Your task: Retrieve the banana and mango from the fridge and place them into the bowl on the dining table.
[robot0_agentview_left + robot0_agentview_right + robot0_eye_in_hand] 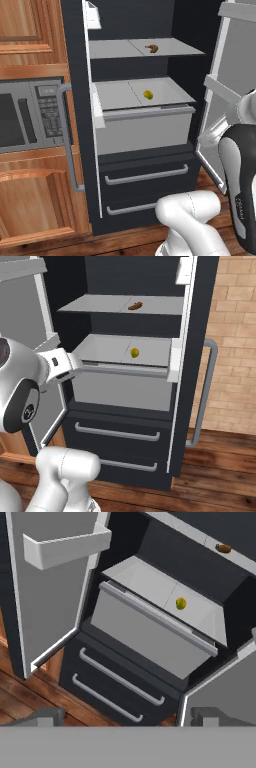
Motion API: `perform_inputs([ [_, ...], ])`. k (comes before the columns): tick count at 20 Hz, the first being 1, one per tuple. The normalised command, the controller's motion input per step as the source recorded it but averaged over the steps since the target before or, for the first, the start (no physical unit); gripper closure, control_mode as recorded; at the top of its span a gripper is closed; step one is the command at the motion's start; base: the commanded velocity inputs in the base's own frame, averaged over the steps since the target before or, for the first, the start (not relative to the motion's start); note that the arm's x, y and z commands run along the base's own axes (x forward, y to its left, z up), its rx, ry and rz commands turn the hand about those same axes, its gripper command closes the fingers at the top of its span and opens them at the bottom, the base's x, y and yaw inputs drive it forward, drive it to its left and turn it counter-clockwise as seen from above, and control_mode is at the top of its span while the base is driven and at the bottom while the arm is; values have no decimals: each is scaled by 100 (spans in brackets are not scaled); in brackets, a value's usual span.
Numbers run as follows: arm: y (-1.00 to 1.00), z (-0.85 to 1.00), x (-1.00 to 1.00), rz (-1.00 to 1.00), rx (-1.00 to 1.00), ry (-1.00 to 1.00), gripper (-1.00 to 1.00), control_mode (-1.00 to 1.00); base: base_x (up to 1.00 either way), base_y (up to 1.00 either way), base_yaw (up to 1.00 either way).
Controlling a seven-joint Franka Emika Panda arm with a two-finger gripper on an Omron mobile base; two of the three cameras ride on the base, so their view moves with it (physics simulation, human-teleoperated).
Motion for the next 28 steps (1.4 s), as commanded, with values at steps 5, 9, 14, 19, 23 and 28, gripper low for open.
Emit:
perform_inputs([
  [5, -5, 18, -7, 9, 4, -6, -100, -100, 0, 0, 0],
  [9, -1, 4, -3, 8, 3, -6, -100, -100, 0, 0, 0],
  [14, -5, 0, -10, 11, 3, -8, -100, -100, 0, 0, 0],
  [19, -1, 0, -12, 11, 0, -10, -100, -100, 0, 0, 0],
  [23, 0, 0, -5, 4, 0, -5, -100, 100, 0, 0, 1],
  [28, 0, 0, 0, 0, 0, 0, -100, 100, 20, 0, 0],
])
